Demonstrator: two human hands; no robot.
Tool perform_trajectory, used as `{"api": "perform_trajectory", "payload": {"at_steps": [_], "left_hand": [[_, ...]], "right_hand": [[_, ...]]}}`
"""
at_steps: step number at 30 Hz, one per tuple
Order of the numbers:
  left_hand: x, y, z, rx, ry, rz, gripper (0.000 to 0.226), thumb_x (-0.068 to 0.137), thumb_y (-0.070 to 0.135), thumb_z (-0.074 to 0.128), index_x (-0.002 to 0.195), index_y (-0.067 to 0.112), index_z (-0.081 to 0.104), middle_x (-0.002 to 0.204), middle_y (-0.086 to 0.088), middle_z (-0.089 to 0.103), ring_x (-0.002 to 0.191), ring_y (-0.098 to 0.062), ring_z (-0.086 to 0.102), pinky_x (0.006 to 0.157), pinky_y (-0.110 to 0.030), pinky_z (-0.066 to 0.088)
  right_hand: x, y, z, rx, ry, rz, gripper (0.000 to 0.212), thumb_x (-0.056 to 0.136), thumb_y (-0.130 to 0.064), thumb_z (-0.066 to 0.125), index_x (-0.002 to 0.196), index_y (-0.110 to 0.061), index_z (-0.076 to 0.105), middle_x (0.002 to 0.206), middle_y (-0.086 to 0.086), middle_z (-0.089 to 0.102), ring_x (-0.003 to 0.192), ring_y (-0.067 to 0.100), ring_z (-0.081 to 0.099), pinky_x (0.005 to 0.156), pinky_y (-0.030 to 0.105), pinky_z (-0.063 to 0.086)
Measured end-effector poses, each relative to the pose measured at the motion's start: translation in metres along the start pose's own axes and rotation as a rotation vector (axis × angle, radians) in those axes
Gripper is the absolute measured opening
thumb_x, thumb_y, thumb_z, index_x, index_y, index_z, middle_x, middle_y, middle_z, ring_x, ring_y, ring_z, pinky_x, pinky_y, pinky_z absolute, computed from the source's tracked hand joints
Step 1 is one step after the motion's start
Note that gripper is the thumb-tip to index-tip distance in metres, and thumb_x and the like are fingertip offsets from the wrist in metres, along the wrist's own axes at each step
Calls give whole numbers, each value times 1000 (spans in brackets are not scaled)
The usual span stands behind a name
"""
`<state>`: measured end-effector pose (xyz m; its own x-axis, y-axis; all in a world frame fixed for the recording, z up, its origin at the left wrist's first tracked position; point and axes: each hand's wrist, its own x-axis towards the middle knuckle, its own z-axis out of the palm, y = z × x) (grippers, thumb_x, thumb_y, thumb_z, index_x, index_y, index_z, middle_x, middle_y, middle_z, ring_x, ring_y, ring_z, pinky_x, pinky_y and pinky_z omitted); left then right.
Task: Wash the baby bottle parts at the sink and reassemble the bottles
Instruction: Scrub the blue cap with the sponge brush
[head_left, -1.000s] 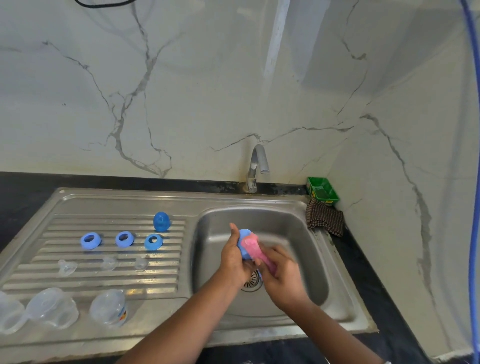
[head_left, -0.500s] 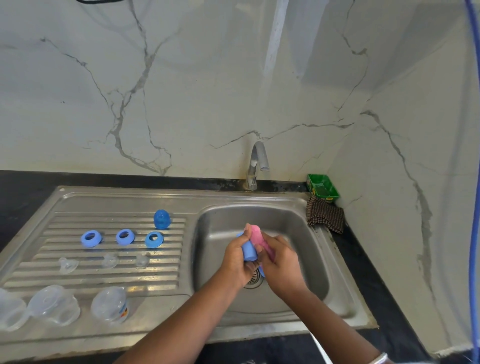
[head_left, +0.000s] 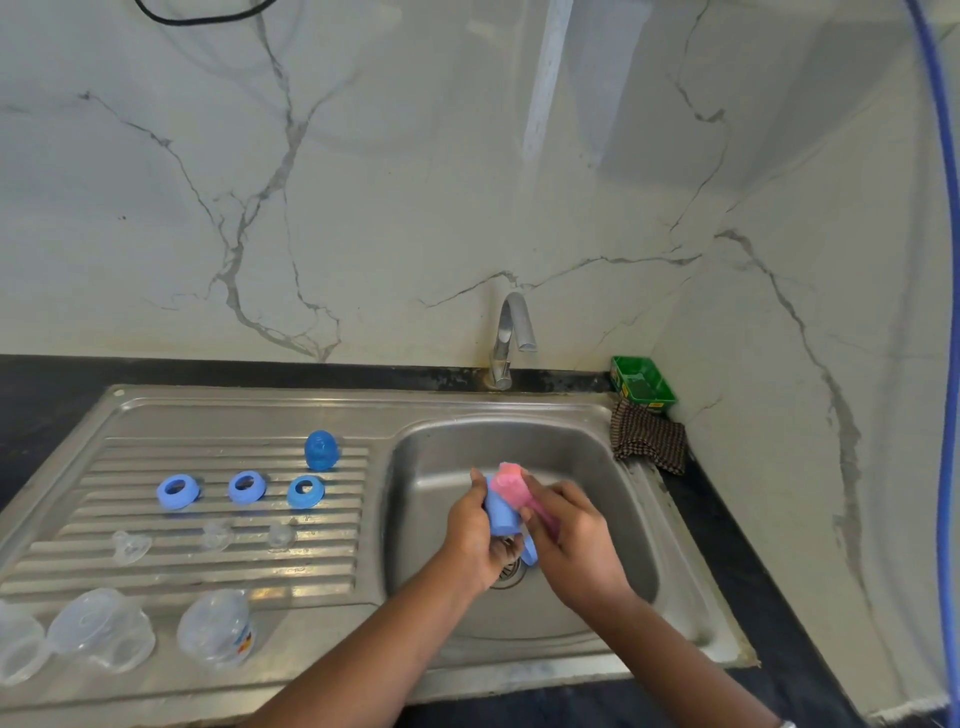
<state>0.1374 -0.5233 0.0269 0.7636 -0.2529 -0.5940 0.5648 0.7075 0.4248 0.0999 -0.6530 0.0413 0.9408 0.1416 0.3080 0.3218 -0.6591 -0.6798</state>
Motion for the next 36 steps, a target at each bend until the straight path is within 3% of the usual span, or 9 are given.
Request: {"api": "perform_trajectory", "payload": {"at_steps": [5,11,15,19,25,29,31,34,36], "left_hand": [[-1,2,4,-15,-90,66,47,82,55,65,94,10,70,79,-7,68,64,-16,64,54,-27,48],[-2,14,5,-17,15,88,53,78,62,66,75,10,58,55,-8,57,45,-22,59,48,-27,50],[4,17,2,53,92,112,55,85,65,58,88,10,58,59,-7,59,48,-21,59,55,-30,50],[7,5,-1,101,148,150,53,100,58,39,100,12,63,70,-8,73,57,-22,69,53,-29,55],[-2,7,-1,82,15,71,55,90,60,56,93,6,67,76,-12,72,62,-24,70,54,-29,55],[-6,8,2,4,80,85,48,91,57,57,88,10,64,68,-10,69,56,-24,68,43,-24,51],[-4,9,4,-41,108,102,50,90,59,58,95,9,61,74,-11,67,63,-26,67,52,-30,56],[3,13,3,-113,163,124,57,89,58,62,109,5,58,88,-16,64,75,-31,63,85,-46,56],[7,17,2,-96,238,129,58,88,58,64,112,6,57,98,-17,63,75,-31,63,87,-47,54]], "right_hand": [[16,-8,4,73,61,123,30,96,-15,61,123,-24,69,92,0,61,82,9,61,78,32,53],[-13,-8,23,184,40,156,12,98,-29,61,106,-30,70,73,-4,62,68,11,60,65,28,48],[-16,-3,23,213,-4,186,18,98,-34,61,113,-33,70,79,2,64,70,12,62,68,29,50],[3,-3,18,207,2,190,34,97,-19,61,128,-31,66,92,1,65,78,4,63,70,16,48],[22,-9,18,188,-59,277,31,98,-18,57,127,-25,67,99,-2,70,90,8,66,79,19,50],[21,-14,23,292,-91,418,19,100,-23,55,106,-24,73,68,-11,69,59,2,59,58,17,46],[16,-15,27,320,-68,470,21,100,-23,54,97,-12,72,56,-6,61,50,6,51,51,21,43],[4,-14,32,343,-79,533,25,100,-20,52,98,0,66,51,-5,53,42,7,42,40,21,37],[-3,-14,33,389,-93,547,30,101,-25,51,100,1,65,51,-3,51,39,8,39,37,20,34]]}}
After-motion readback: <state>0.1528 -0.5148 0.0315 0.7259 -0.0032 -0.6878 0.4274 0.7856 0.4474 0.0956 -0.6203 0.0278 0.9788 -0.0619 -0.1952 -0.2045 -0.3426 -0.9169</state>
